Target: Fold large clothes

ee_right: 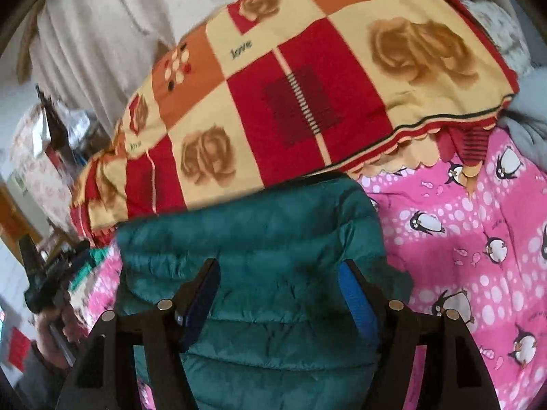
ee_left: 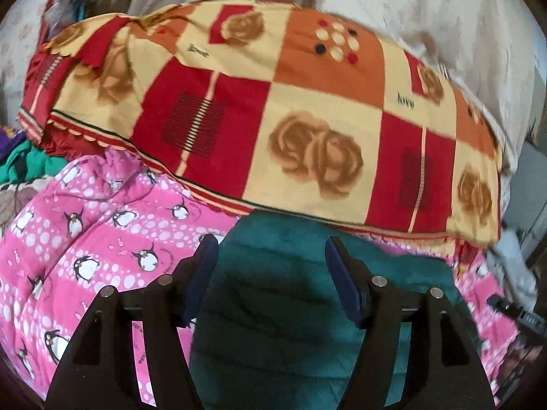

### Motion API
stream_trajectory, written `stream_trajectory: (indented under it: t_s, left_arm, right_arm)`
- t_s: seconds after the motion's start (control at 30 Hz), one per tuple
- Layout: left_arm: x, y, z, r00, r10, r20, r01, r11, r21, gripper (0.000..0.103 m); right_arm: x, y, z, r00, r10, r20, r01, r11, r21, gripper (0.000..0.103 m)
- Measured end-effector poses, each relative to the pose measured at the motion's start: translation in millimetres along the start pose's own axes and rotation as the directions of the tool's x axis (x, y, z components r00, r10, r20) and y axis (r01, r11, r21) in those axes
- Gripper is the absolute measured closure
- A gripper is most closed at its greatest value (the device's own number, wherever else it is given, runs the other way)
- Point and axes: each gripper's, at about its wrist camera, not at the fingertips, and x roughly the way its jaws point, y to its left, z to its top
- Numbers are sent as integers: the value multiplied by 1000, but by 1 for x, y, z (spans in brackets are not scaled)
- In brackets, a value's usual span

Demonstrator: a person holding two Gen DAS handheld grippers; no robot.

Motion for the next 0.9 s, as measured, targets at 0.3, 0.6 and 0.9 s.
stream_trajectory:
  t_s: [0.3,0.6,0.9]
  left_arm:
    - [99,-53,4,971,222,-83,-175,909,379,38]
    - [171,-8,-39,920,302,-250,-206,914,348,30]
    - [198,-8,-48,917,327,-230,-249,917,311,28]
  right_arm:
    - [59,9,17,986,-143,-90,137,988,-75,33]
    - [122,-20,8,956,-213,-201,195,975,-106,33]
    - [164,-46,2,953,-193,-234,179,981,-80,30]
